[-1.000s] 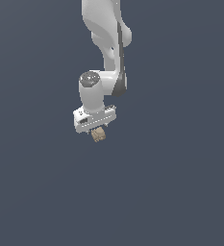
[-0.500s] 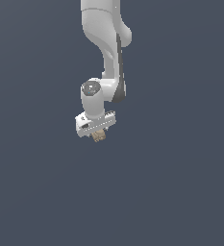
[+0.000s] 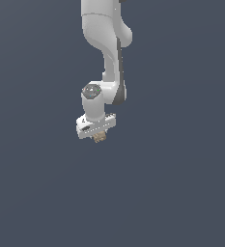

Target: Pick up the object and move it to a goal position.

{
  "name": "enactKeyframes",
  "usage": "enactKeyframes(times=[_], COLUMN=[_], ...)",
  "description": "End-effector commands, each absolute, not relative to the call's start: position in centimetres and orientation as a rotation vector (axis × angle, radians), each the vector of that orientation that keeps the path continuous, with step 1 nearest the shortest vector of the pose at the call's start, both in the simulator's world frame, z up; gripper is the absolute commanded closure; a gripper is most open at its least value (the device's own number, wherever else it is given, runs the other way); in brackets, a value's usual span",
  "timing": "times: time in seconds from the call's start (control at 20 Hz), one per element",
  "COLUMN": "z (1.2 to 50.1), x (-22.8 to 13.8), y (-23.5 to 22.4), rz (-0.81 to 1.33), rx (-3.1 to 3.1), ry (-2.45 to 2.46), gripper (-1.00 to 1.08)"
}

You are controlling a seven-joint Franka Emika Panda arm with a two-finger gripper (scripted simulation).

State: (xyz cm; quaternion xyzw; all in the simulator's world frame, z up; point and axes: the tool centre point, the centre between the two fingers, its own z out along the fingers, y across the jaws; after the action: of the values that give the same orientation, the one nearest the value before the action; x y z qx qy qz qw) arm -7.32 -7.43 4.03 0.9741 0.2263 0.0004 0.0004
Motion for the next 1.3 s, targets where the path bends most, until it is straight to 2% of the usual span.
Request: enactKeyframes(times=[0.0, 0.65, 1.25], z=[3.9, 5.5, 13.3], x=[-7.3, -7.6, -8.9], y=[-7.4, -7.2, -5.7], rz=[0.0, 0.002, 0.001], rx=[3.06, 3.059, 3.059], ry=[0.713, 0.711, 0.711], gripper=[1.08, 1.08, 1.08])
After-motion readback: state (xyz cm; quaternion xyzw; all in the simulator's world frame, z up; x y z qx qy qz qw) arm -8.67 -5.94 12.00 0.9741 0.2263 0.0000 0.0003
